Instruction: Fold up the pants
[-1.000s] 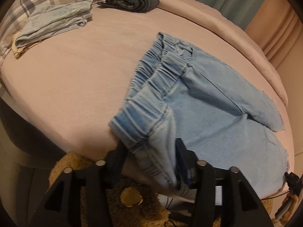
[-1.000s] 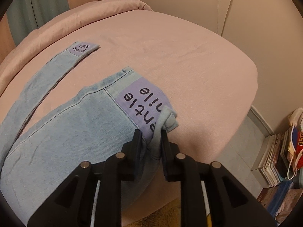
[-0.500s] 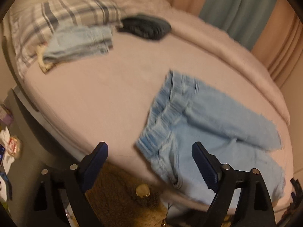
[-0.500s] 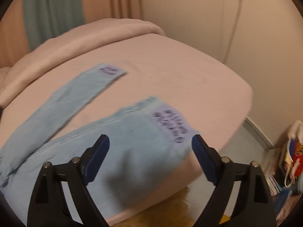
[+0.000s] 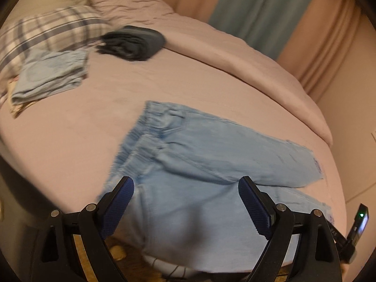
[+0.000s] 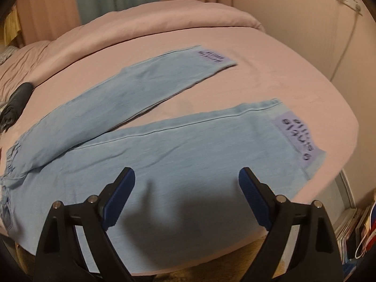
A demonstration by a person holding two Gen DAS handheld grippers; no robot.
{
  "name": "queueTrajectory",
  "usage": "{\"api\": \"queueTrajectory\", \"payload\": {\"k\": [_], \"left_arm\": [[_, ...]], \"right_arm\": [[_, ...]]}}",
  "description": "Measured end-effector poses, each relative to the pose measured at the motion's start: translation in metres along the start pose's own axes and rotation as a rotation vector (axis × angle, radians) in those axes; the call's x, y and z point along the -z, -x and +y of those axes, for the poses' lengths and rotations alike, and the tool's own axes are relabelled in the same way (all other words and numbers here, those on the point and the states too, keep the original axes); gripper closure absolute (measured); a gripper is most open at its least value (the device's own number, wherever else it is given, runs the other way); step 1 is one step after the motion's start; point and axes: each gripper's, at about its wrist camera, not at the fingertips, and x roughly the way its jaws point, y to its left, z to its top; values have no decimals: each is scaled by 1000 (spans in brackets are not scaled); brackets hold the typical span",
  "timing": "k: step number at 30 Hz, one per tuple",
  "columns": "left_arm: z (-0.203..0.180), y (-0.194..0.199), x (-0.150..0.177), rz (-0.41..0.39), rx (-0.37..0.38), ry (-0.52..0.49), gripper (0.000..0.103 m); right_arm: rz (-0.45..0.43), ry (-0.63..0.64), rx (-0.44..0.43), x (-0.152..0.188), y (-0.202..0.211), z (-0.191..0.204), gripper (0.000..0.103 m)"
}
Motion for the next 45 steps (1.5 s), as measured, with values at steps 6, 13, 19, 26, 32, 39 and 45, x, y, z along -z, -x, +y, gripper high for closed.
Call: {"api": "queueTrajectory", "payload": {"k": [6, 13, 19, 26, 32, 39, 45], "left_arm": [[-21, -22, -16, 30, 65, 5, 13], [-30, -60, -45, 11, 46, 30, 13], [-8, -86, -34, 18, 6, 74, 13], [-2, -75, -27, -73, 23, 60, 13], [3, -81, -25, -78, -12, 39, 13], [7, -87, -24, -78, -11, 26, 13], [7, -86, -23, -81, -5, 23, 13]], "right_arm": [[10, -30, -109, -8, 13, 10, 12], [-11, -73, -146, -37, 19, 24, 12], [6, -119, -140, -54, -2, 39, 12], [49, -127, -119, -49, -26, 58, 12], [75, -94, -89, -43, -32, 69, 12], [51, -83, -62, -46, -24, 74, 12], [63, -70, -50, -46, -25, 81, 12]]}}
